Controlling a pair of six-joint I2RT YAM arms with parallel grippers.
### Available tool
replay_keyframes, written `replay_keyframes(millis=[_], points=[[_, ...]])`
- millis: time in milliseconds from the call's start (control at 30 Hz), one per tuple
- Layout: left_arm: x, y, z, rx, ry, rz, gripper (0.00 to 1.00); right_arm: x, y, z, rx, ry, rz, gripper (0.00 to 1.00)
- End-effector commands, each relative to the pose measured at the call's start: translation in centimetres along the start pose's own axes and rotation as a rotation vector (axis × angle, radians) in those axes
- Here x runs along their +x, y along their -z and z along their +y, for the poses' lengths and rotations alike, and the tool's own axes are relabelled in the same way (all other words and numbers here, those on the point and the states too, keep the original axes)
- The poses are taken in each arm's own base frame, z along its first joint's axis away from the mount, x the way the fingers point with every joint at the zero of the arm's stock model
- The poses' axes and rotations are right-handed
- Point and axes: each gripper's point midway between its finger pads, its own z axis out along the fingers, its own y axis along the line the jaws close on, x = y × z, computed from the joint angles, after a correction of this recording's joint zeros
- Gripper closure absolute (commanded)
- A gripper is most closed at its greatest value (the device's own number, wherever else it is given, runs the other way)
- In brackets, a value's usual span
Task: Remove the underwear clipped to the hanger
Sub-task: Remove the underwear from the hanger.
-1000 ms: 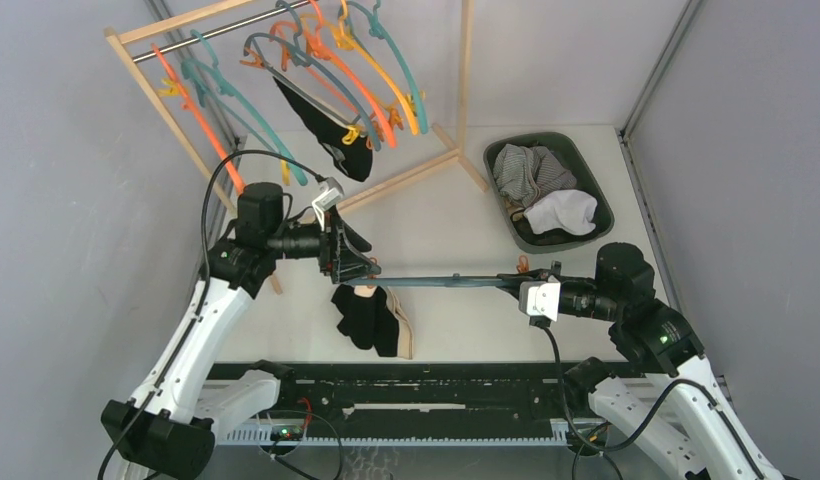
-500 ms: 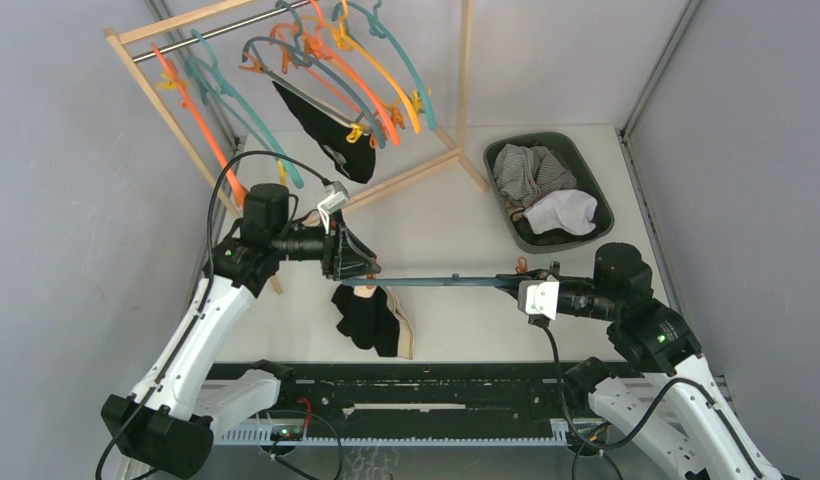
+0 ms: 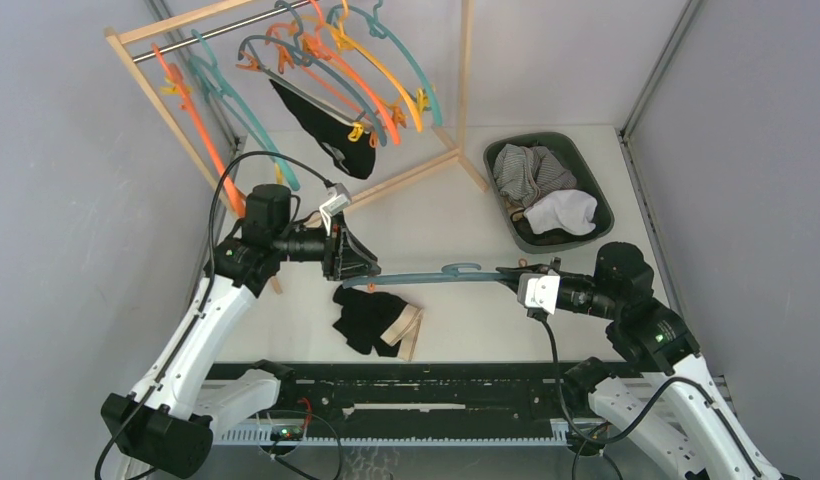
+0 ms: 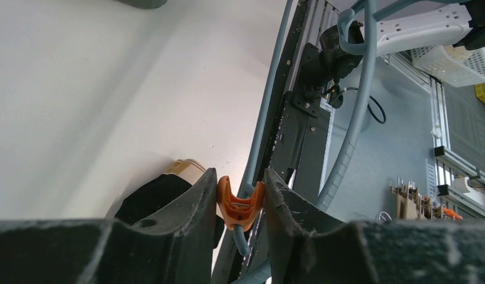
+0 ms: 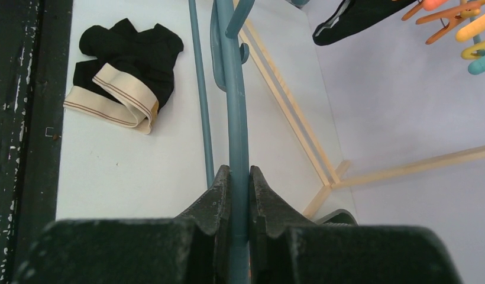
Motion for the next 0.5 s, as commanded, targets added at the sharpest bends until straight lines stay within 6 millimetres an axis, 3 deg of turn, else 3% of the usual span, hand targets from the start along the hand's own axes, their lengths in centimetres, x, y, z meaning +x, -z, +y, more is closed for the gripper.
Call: replay_keyframes(millis=[0, 233, 467], points=[[-0.6, 0.3, -1.1, 0.029, -0.042, -0.013, 0.58, -1.2, 0.2, -2.1, 0.083, 0.042, -0.032, 1.0], [-1.0, 0.9, -1.8, 0.021, -0.096, -0.031, 0.25, -0.7, 0.0, -1.1, 0.038, 0.03, -0.027, 1.0], [-2.8, 2.7, -3.0, -0.044, -0.267, -0.073, 0.06, -0.5, -0.3, 0.6, -0.045, 0.011, -0.033, 1.0]])
